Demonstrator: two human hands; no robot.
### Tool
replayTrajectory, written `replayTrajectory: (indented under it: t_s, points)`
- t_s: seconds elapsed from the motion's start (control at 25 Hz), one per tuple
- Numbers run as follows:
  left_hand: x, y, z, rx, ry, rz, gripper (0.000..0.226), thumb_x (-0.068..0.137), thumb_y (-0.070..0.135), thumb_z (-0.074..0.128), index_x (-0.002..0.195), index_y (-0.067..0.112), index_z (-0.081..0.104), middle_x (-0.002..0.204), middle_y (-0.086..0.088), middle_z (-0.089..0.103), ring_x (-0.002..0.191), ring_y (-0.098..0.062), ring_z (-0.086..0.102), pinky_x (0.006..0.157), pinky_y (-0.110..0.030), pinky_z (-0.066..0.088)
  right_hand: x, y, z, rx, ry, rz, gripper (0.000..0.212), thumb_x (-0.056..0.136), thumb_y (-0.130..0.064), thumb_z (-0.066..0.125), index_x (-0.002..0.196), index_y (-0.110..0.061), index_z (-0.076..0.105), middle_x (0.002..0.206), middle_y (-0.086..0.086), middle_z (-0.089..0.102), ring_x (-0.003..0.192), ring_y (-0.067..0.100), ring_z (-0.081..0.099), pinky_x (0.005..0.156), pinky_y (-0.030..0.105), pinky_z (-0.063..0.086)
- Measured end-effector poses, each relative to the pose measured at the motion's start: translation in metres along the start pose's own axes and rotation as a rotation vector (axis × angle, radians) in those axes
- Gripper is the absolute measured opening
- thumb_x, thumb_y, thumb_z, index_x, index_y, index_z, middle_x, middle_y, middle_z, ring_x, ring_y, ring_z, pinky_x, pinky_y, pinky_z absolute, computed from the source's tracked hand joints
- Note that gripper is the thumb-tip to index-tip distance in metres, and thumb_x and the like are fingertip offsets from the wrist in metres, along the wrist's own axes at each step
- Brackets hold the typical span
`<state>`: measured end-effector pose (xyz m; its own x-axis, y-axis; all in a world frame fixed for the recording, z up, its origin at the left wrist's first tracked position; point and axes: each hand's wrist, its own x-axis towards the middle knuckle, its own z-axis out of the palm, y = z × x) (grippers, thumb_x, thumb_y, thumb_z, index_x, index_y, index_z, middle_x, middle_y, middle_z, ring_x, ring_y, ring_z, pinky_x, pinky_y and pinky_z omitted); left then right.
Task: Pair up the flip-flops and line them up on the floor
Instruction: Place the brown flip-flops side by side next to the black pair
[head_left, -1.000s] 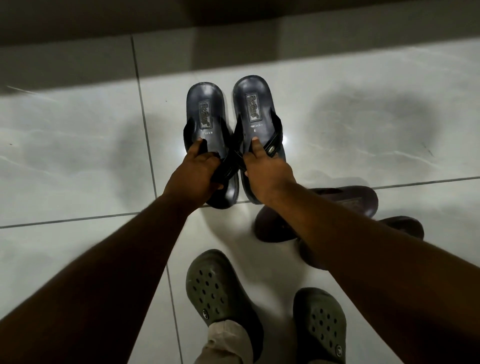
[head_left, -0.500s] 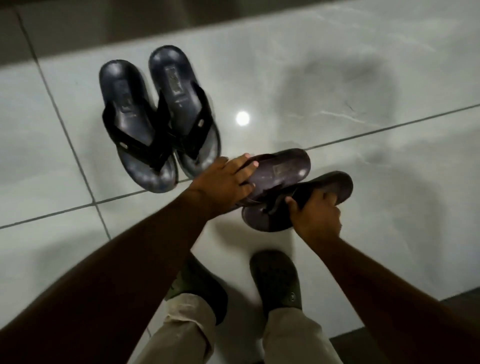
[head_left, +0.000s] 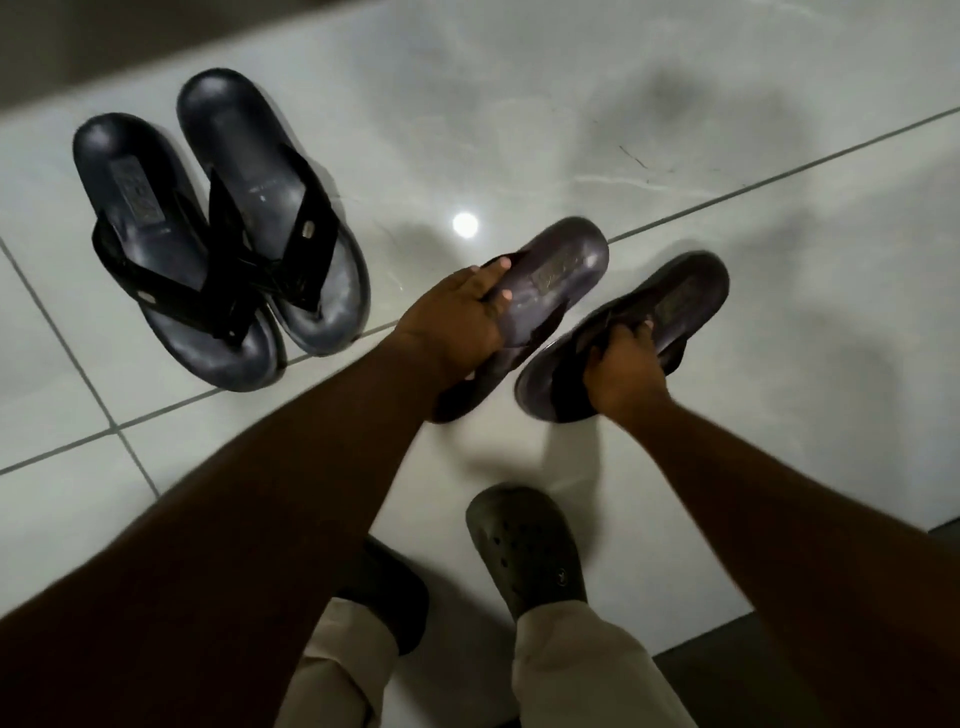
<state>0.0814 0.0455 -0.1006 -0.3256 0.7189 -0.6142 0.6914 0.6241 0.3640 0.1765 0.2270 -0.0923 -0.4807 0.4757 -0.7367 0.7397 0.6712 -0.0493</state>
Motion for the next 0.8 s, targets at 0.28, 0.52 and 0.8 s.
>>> replayTrajectory:
  t_s: [0.28, 0.52, 0.8]
  points:
    - [0.034, 0.009, -0.016, -0.092, 0.154, -0.197, 0.070, 0.082, 0.046, 0.063, 0.142, 0.016, 0.042, 0.163, -0.013, 0.013, 0.150, -0.037, -0.003, 0.123, -0.045, 0.005, 0.078, -0.006, -0.075, -0.135, 0.120, -0.116, 0.074, 0.088, -0.033, 0.061, 0.144, 0.001, 0.028, 0.156, 0.026, 0.024, 0.142, 0.049, 0.026, 0.116, 0.055, 0.026]
    - [0.052, -0.029, -0.044, -0.108, 0.271, -0.447, 0.062, 0.083, 0.057, 0.054, 0.133, 0.019, 0.053, 0.160, -0.011, 0.025, 0.149, -0.040, 0.008, 0.118, -0.051, 0.018, 0.125, -0.063, -0.104, -0.283, 0.177, -0.326, 0.084, 0.089, -0.030, 0.059, 0.153, -0.012, 0.008, 0.165, 0.008, 0.007, 0.150, 0.041, 0.001, 0.115, 0.065, 0.019]
    - [0.052, -0.057, -0.062, -0.190, 0.306, -0.549, 0.074, 0.082, 0.054, 0.059, 0.143, 0.022, 0.030, 0.154, -0.013, 0.037, 0.148, -0.041, 0.017, 0.120, -0.054, 0.009, 0.138, -0.105, -0.097, -0.433, 0.110, -0.644, 0.085, 0.091, -0.027, 0.058, 0.154, -0.017, 0.002, 0.165, 0.008, -0.001, 0.152, 0.032, -0.002, 0.117, 0.063, 0.006]
